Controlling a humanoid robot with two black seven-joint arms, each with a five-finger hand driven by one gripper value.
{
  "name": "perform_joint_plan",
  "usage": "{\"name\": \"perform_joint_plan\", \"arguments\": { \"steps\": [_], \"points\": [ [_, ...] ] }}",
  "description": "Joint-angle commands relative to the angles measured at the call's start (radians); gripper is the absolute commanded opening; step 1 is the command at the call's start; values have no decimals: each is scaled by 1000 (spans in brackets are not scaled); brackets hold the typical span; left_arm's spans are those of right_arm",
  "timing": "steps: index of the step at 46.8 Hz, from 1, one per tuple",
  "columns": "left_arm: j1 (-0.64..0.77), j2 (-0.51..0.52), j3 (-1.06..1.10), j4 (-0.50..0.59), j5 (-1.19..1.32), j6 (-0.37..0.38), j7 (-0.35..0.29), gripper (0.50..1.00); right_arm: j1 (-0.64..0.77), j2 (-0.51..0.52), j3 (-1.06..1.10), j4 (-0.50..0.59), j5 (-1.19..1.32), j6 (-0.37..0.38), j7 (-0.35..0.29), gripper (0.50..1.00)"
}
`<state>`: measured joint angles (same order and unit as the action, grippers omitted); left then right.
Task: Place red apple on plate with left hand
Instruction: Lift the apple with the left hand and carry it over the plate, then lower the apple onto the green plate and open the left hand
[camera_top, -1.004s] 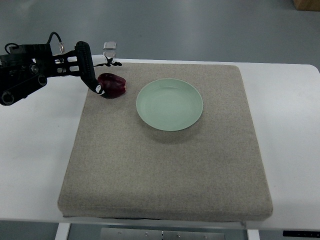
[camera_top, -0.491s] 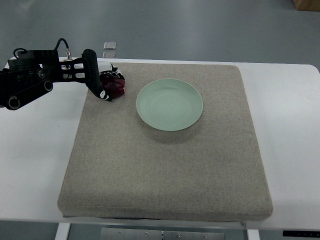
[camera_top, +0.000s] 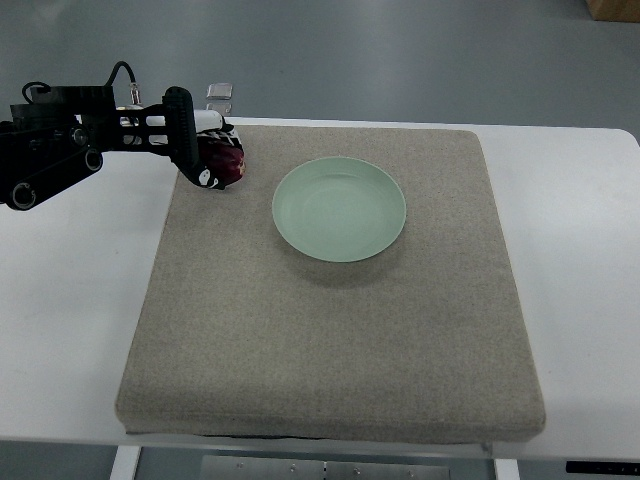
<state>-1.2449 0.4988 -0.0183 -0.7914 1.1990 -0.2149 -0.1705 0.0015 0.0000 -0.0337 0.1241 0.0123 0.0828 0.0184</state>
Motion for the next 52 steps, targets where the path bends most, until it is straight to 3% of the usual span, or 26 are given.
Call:
{"name": "perform_joint_plan", "arguments": {
  "steps": [1, 12, 20, 37, 52],
  "points": [
    [-11, 0, -12, 0, -2, 0, 0, 514, 0, 0, 0, 0, 0, 2, 0, 932],
    [-57, -11, -97, -8, -1, -9, 2, 516, 0, 0, 0, 0, 0, 0, 0, 932],
    [-84, -39, -104, -71, -1, -8, 3, 514, 0, 0, 0, 0, 0, 0, 0, 932],
    [-64, -275, -89, 12, 21, 3, 14, 529, 0, 0, 0, 0, 0, 2, 0, 932],
    [-33, -322, -8, 26, 22, 9, 17, 546, 0, 0, 0, 0, 0, 0, 0, 932]
  ]
}}
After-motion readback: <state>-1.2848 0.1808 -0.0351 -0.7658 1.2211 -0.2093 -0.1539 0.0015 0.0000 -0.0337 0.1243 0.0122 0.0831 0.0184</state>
